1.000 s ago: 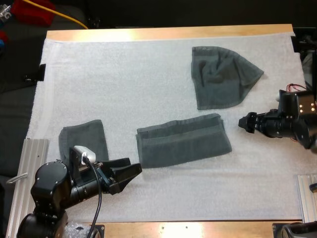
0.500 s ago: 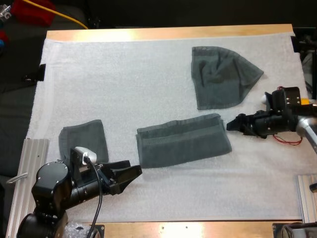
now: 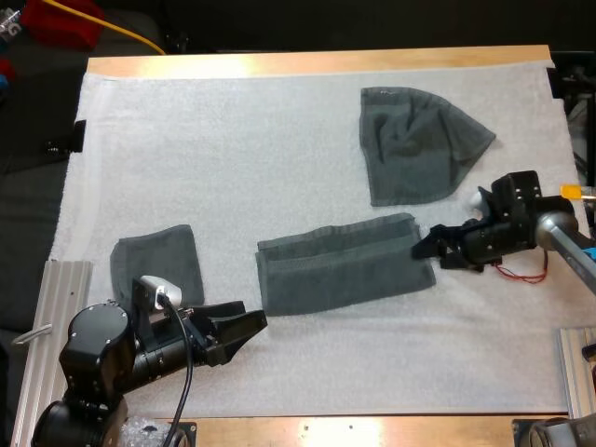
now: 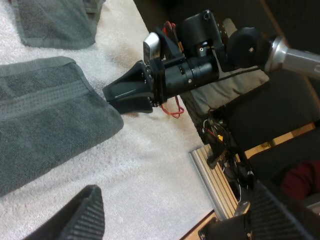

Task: Pick towel from pile, fold and stack

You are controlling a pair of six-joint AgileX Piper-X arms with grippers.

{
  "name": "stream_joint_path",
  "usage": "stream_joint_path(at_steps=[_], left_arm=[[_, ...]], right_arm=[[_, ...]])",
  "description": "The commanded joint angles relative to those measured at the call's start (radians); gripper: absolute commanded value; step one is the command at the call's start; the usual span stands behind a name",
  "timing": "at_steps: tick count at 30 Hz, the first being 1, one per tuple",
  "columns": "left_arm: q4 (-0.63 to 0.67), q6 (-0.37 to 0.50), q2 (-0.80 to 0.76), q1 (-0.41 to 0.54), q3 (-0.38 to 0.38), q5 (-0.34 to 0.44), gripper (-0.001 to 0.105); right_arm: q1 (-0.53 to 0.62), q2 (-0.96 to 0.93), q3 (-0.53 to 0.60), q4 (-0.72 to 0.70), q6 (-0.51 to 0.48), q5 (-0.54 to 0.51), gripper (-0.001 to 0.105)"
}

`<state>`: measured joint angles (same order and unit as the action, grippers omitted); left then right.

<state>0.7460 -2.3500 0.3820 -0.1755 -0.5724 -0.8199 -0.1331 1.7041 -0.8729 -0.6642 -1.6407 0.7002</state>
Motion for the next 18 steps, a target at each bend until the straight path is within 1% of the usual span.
stream_joint_path(at_steps=[1, 9, 14, 16, 17, 18], left_arm=[[-0.005, -0.009, -0.003, 0.002, -0.008, -0.007, 0.06], [-0.005, -0.009, -0.003, 0.002, -0.008, -0.007, 0.06], [-0.005, -0.009, -0.003, 0.002, -0.008, -0.007, 0.06], [-0.005, -0.009, -0.003, 0.002, -0.008, -0.007, 0.06], [-0.005, -0.009, -0.003, 0.002, -0.008, -0.007, 0.06], [-0.005, -0.009, -0.003, 0.002, -0.008, -0.007, 0.06]], right_arm=[[-0.018, 0.011, -0.002, 0.002, 0.005, 0.019, 0.07], [-0.123, 0.059, -0.002, 0.032, 0.126, 0.023, 0.07], [-0.144, 0.066, -0.002, 0.036, 0.163, 0.02, 0.068], [-0.144, 0.063, -0.002, 0.031, 0.165, 0.02, 0.06], [-0.143, 0.061, -0.002, 0.023, 0.165, 0.02, 0.053], [-0.142, 0.058, -0.002, 0.011, 0.165, 0.016, 0.042]])
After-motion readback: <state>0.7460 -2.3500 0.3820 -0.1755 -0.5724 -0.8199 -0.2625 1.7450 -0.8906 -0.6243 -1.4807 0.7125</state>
